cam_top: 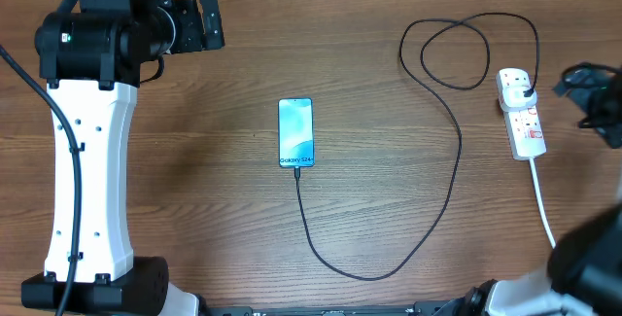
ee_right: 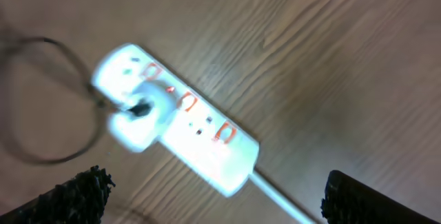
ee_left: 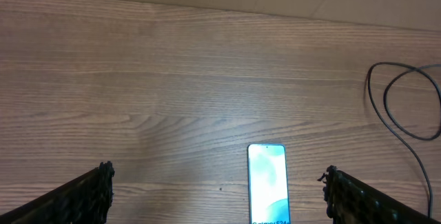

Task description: Plug charger to phone and switch on socket

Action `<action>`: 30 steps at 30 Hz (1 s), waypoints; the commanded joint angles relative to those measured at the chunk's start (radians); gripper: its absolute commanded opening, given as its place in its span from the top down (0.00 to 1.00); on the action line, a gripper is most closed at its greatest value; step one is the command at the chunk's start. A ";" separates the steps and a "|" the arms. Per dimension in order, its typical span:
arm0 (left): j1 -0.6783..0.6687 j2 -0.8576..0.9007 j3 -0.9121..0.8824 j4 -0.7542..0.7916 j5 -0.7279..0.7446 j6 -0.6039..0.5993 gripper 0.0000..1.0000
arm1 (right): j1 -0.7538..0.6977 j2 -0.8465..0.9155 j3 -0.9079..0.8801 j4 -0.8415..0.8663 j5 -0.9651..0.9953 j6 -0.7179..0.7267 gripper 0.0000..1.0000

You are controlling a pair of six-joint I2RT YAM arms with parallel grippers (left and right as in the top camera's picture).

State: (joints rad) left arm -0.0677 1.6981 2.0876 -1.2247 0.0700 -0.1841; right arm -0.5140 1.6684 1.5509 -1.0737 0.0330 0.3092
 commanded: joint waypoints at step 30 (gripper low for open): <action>-0.003 -0.001 0.002 0.001 -0.010 0.004 0.00 | 0.443 -0.911 -0.520 -0.047 -0.192 0.035 0.00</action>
State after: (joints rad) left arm -0.0677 1.6981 2.0876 -1.2266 0.0696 -0.1841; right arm -0.0769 0.7574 1.0313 -1.1225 -0.1314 0.3405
